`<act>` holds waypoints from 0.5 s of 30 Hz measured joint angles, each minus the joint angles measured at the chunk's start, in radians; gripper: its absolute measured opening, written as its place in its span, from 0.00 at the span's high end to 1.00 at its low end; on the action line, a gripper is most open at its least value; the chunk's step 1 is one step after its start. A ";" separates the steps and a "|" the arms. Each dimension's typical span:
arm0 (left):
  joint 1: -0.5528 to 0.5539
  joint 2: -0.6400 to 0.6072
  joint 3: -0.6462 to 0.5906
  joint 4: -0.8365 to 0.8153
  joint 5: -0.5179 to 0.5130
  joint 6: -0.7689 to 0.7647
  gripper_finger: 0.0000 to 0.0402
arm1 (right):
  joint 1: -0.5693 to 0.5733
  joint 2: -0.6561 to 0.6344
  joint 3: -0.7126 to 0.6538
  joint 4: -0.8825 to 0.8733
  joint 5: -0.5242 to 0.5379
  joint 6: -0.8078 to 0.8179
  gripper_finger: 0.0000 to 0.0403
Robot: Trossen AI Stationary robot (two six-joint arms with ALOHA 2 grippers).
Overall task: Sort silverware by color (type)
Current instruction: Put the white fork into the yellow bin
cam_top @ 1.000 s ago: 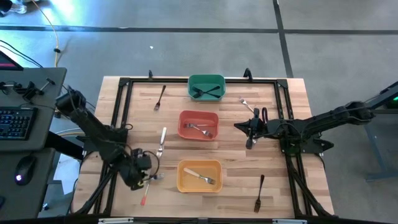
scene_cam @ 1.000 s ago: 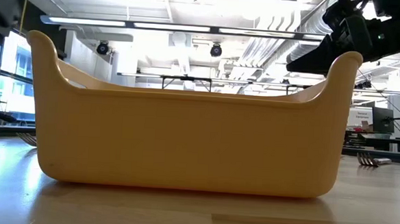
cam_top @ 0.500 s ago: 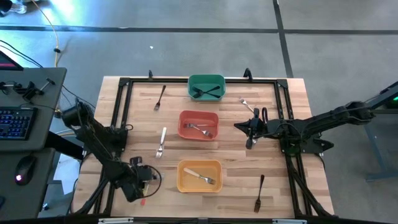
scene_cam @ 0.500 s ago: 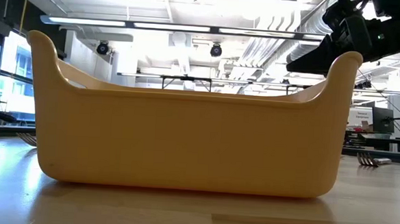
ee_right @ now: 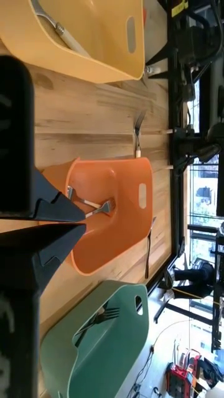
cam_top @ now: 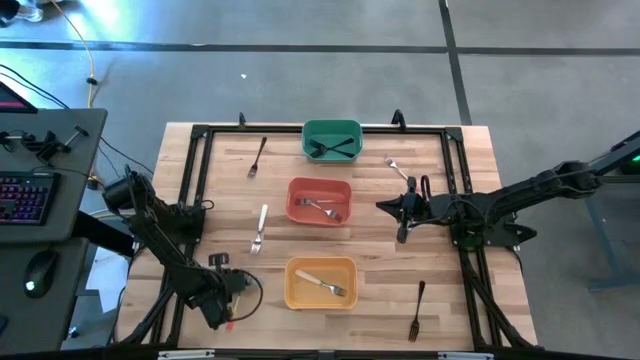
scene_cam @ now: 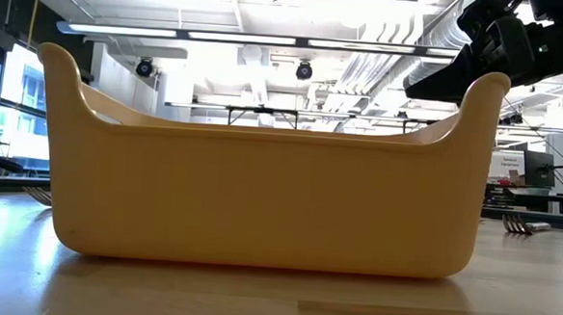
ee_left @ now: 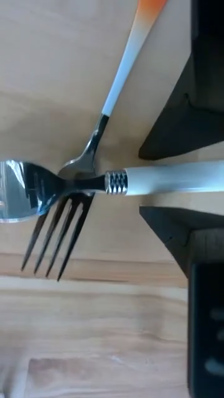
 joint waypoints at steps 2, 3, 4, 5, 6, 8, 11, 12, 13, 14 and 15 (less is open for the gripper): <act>0.000 0.000 -0.001 0.003 0.007 0.018 0.78 | 0.000 0.000 0.000 0.000 0.000 0.000 1.00; 0.000 0.001 -0.001 0.005 0.010 0.026 0.83 | 0.000 0.000 0.000 0.000 0.000 -0.003 1.00; 0.000 0.001 0.000 0.004 0.011 0.034 0.87 | 0.000 0.000 0.000 0.000 0.000 -0.006 1.00; 0.000 0.000 0.000 0.002 0.014 0.039 0.91 | 0.000 0.000 0.000 0.000 0.000 -0.009 1.00; 0.001 0.000 0.000 0.001 0.018 0.044 0.92 | 0.000 0.000 0.000 0.000 0.000 -0.010 1.00; 0.001 -0.003 -0.001 -0.004 0.022 0.047 0.92 | 0.000 0.000 0.000 0.000 0.000 -0.010 1.00; 0.000 -0.021 -0.004 -0.013 0.012 0.053 0.92 | 0.000 0.000 0.000 -0.002 -0.001 -0.010 1.00; 0.000 -0.032 -0.007 -0.026 0.003 0.053 0.92 | 0.000 0.000 0.000 -0.003 -0.001 -0.010 1.00; 0.000 -0.045 -0.011 -0.039 -0.006 0.053 0.92 | 0.000 0.000 0.000 -0.004 -0.001 -0.010 1.00; 0.000 -0.060 -0.012 -0.041 -0.016 0.053 0.92 | 0.000 0.000 0.000 -0.006 -0.001 -0.010 1.00; 0.000 -0.079 -0.008 -0.034 -0.033 0.053 0.92 | 0.000 0.000 0.000 -0.006 -0.001 -0.010 1.00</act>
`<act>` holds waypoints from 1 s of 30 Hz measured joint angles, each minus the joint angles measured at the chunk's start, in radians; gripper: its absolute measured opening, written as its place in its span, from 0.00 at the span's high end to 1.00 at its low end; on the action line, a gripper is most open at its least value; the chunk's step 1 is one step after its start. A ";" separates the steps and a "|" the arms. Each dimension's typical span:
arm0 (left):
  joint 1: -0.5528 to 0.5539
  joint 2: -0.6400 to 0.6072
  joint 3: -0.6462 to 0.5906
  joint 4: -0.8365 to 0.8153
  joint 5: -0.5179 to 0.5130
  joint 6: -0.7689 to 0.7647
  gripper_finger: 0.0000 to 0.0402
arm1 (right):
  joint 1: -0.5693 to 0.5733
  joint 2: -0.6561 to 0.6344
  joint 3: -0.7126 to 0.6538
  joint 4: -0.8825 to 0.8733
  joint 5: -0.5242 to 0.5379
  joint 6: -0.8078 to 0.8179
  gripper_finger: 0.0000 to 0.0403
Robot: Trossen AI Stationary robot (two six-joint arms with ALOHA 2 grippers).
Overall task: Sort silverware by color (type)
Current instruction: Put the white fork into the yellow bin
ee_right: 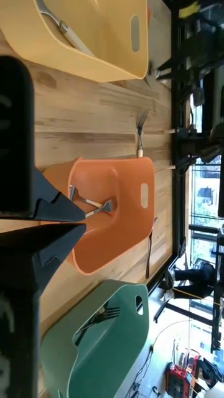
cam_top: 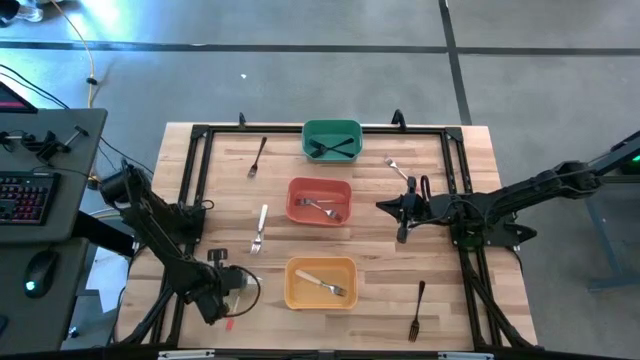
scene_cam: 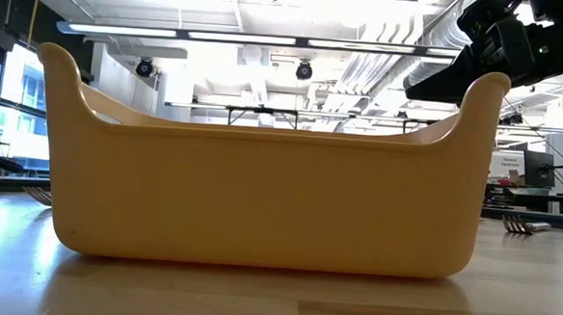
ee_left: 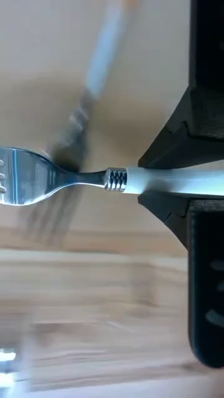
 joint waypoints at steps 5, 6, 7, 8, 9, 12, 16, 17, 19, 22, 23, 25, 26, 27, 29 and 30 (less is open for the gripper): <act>0.016 -0.074 0.061 -0.017 -0.134 0.006 0.94 | 0.000 0.000 0.000 -0.001 0.000 -0.002 1.00; 0.023 -0.084 0.083 -0.009 -0.171 0.016 0.96 | 0.000 0.000 0.000 -0.001 -0.001 -0.003 1.00; 0.035 -0.090 0.108 -0.004 -0.205 0.030 0.97 | 0.000 0.000 0.000 -0.001 -0.001 -0.007 1.00; 0.049 -0.090 0.132 0.001 -0.233 0.049 0.98 | 0.000 0.000 0.000 -0.001 -0.001 -0.008 1.00; 0.068 -0.087 0.154 0.007 -0.256 0.068 0.99 | 0.000 0.000 0.000 -0.001 -0.001 -0.008 1.00; 0.132 -0.075 0.220 0.043 -0.305 0.162 0.99 | 0.000 0.000 0.000 -0.002 -0.001 -0.008 1.00; 0.222 -0.073 0.272 0.119 -0.302 0.334 0.99 | 0.000 0.000 0.000 -0.006 -0.001 -0.008 1.00; 0.244 -0.073 0.282 0.150 -0.300 0.378 0.99 | 0.000 0.000 0.000 -0.006 -0.001 -0.009 1.00; 0.278 -0.074 0.296 0.183 -0.296 0.460 0.99 | 0.000 0.000 0.000 -0.010 -0.001 -0.009 1.00; 0.318 -0.073 0.298 0.176 -0.265 0.525 0.99 | 0.000 0.000 0.000 -0.016 -0.001 -0.009 1.00; 0.326 -0.073 0.298 0.151 -0.257 0.528 1.00 | 0.000 0.000 0.000 -0.018 -0.001 -0.009 1.00; 0.330 -0.073 0.297 0.087 -0.257 0.493 1.00 | 0.000 0.000 0.000 -0.023 -0.001 -0.009 1.00; 0.328 -0.073 0.293 0.062 -0.262 0.467 1.00 | 0.000 0.000 0.000 -0.024 -0.001 -0.009 1.00; 0.321 -0.073 0.288 0.044 -0.263 0.440 1.00 | 0.000 0.000 0.000 -0.024 -0.001 -0.009 1.00; 0.298 -0.073 0.269 0.015 -0.263 0.382 1.00 | 0.000 0.000 0.000 -0.030 -0.001 -0.009 1.00; 0.284 -0.073 0.256 0.002 -0.263 0.348 1.00 | 0.000 0.000 0.000 -0.032 0.000 -0.009 1.00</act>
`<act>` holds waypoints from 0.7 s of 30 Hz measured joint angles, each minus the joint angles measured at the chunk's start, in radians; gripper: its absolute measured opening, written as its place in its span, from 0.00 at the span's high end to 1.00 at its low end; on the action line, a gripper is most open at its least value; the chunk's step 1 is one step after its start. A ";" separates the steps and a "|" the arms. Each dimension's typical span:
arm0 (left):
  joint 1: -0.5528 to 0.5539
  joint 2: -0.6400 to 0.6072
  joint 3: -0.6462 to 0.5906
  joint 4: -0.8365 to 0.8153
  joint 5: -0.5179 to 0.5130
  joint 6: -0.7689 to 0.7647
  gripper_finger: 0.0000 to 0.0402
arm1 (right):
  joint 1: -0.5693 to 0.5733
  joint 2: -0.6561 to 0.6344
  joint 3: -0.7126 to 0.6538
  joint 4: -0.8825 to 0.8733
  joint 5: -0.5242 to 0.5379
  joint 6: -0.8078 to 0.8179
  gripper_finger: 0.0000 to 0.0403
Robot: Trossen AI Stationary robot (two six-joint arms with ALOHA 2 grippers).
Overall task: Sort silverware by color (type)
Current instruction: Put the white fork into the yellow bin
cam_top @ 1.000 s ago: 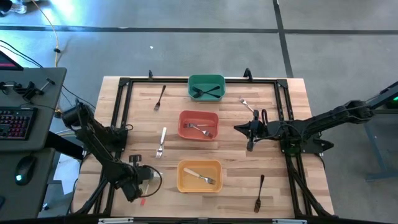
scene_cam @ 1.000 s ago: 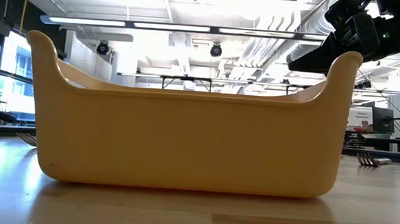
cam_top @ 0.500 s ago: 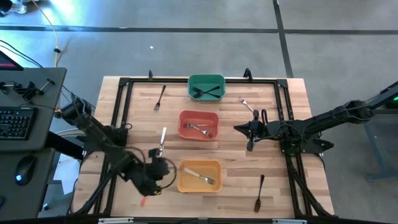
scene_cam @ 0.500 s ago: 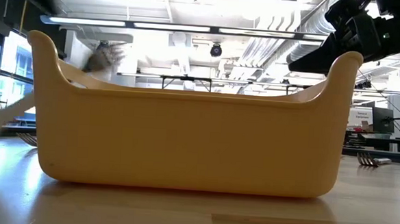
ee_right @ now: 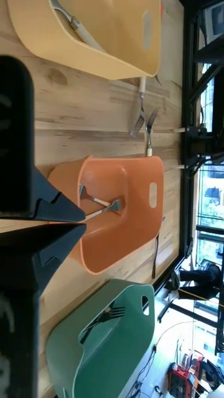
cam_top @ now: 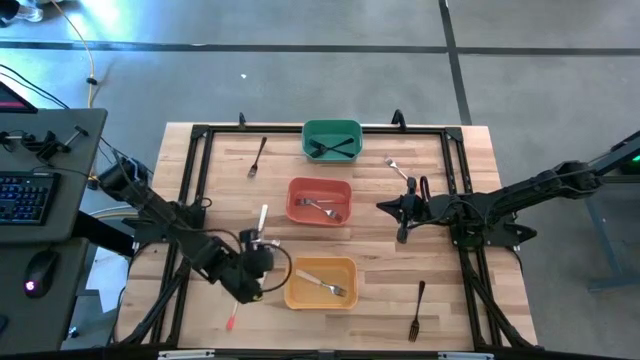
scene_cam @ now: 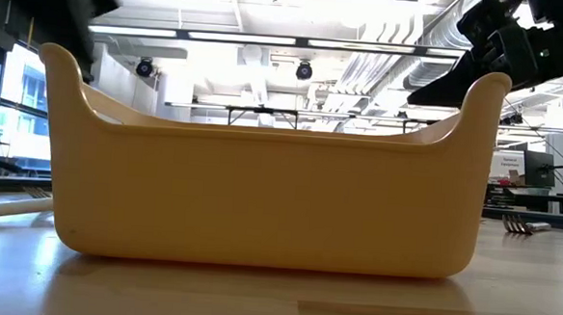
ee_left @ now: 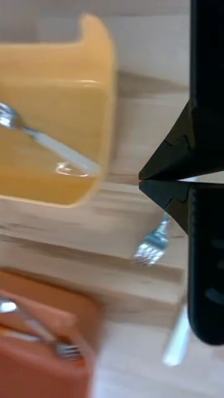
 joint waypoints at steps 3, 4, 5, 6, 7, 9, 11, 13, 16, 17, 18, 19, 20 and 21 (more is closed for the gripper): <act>-0.036 0.000 -0.050 -0.002 0.001 -0.120 1.00 | 0.000 0.000 0.000 -0.006 0.000 0.000 1.00; -0.043 0.001 -0.073 0.013 0.009 -0.160 0.99 | 0.000 0.000 0.000 -0.008 0.000 0.001 1.00; -0.046 0.002 -0.098 0.027 0.018 -0.196 0.99 | 0.000 0.000 0.000 -0.008 0.000 0.002 1.00; -0.047 0.003 -0.124 0.043 0.022 -0.228 0.97 | 0.000 0.000 0.000 -0.008 0.000 0.006 1.00; -0.048 0.003 -0.147 0.067 0.026 -0.252 0.96 | 0.000 0.000 0.000 -0.009 0.000 0.013 1.00; -0.041 0.003 -0.190 0.141 0.033 -0.269 0.91 | 0.000 0.000 0.000 -0.011 0.000 0.019 1.00; -0.024 0.003 -0.223 0.212 0.034 -0.271 0.86 | 0.000 0.000 0.000 -0.011 0.000 0.019 1.00; 0.002 0.003 -0.239 0.249 0.036 -0.273 0.81 | 0.000 0.000 0.000 -0.010 0.000 0.018 1.00; 0.050 0.003 -0.243 0.238 0.034 -0.289 0.72 | 0.000 0.000 0.000 -0.011 0.000 0.019 1.00; 0.065 0.003 -0.243 0.234 0.033 -0.292 0.70 | 0.000 0.000 0.000 -0.011 0.000 0.019 1.00; 0.080 0.003 -0.243 0.235 0.030 -0.293 0.67 | 0.000 0.000 0.000 -0.012 0.000 0.018 1.00; 0.093 0.003 -0.243 0.236 0.030 -0.293 0.65 | 0.000 0.000 0.000 -0.015 0.000 0.018 1.00; 0.106 0.003 -0.243 0.235 0.033 -0.293 0.63 | 0.000 0.000 0.000 -0.015 0.000 0.018 1.00; 0.119 0.005 -0.243 0.235 0.043 -0.292 0.62 | 0.000 0.000 0.000 -0.015 0.000 0.018 1.00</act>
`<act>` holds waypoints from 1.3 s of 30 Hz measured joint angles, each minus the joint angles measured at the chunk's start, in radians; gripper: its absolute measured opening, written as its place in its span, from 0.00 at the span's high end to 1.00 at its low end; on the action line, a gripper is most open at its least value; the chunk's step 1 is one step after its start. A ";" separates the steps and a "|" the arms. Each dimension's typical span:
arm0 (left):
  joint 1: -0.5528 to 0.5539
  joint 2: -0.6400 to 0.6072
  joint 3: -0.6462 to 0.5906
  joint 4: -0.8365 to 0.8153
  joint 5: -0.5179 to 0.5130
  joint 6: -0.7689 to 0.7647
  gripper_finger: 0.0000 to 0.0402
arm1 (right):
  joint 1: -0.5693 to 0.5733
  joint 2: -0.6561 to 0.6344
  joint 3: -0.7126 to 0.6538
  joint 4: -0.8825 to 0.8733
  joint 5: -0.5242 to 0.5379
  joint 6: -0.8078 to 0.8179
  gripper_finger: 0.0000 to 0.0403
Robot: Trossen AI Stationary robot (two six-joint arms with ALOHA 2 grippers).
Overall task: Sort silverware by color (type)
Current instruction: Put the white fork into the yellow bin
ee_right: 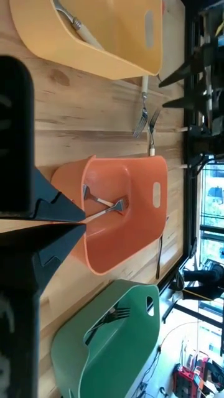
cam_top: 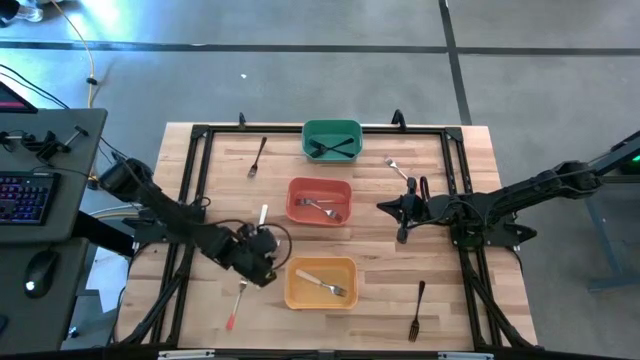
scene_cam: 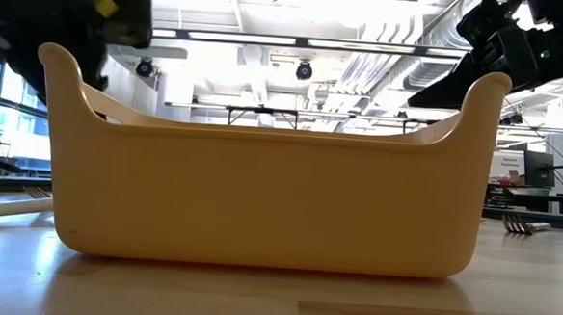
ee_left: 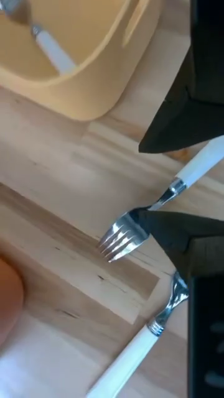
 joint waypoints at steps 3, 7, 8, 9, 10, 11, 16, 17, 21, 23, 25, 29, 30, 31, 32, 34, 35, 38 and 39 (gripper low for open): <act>0.031 0.025 0.000 -0.015 0.035 0.001 0.58 | 0.000 0.000 0.000 -0.005 0.000 0.000 1.00; 0.047 0.074 0.000 -0.045 0.064 -0.016 0.56 | 0.000 0.000 0.000 -0.011 0.000 0.000 1.00; 0.049 0.086 -0.001 -0.052 0.072 -0.016 0.56 | 0.000 0.001 0.000 -0.011 0.000 0.000 1.00; 0.049 0.096 0.000 -0.043 0.071 -0.016 0.56 | 0.000 0.003 0.000 -0.011 0.000 0.000 1.00; 0.049 0.105 0.000 -0.036 0.069 -0.016 0.56 | 0.000 0.004 0.000 -0.012 0.000 0.000 1.00; 0.049 0.110 0.000 -0.038 0.061 -0.016 0.56 | 0.000 0.009 0.000 -0.007 0.000 0.000 1.00; 0.049 0.124 0.000 -0.024 0.042 -0.015 0.56 | 0.000 0.022 0.001 -0.009 0.000 0.003 1.00; 0.049 0.127 0.000 -0.023 0.036 -0.016 0.56 | 0.000 0.022 0.001 -0.010 0.000 0.003 1.00; 0.060 0.141 0.000 -0.019 0.028 -0.015 0.56 | 0.000 0.026 0.001 -0.003 0.000 0.001 1.00; 0.071 0.146 0.000 -0.022 0.028 -0.002 0.56 | 0.000 0.026 0.001 0.000 0.000 0.001 1.00; 0.082 0.152 0.000 -0.010 0.026 0.029 0.56 | 0.000 0.026 0.001 -0.001 0.000 0.001 1.00; 0.097 0.169 0.001 0.005 0.041 0.077 0.61 | 0.000 0.026 0.001 -0.002 0.000 0.002 1.00; 0.101 0.177 0.002 0.006 0.055 0.087 0.63 | 0.000 0.026 0.001 -0.002 0.000 0.002 1.00; 0.105 0.185 0.004 0.008 0.064 0.095 0.65 | 0.000 0.026 0.001 -0.002 0.000 0.002 1.00; 0.109 0.192 0.005 0.009 0.073 0.100 0.67 | 0.000 0.026 0.001 -0.003 0.000 0.002 1.00; 0.112 0.201 0.006 0.012 0.084 0.128 0.72 | 0.000 0.026 0.001 -0.004 0.000 0.003 1.00; 0.113 0.203 0.006 0.015 0.087 0.144 0.75 | 0.000 0.026 0.001 -0.004 0.000 0.003 1.00; 0.114 0.198 0.005 0.022 0.091 0.201 0.83 | 0.000 0.026 0.001 -0.006 0.000 0.002 1.00; 0.112 0.195 0.005 0.026 0.093 0.222 0.86 | 0.000 0.026 0.001 -0.006 0.000 0.002 1.00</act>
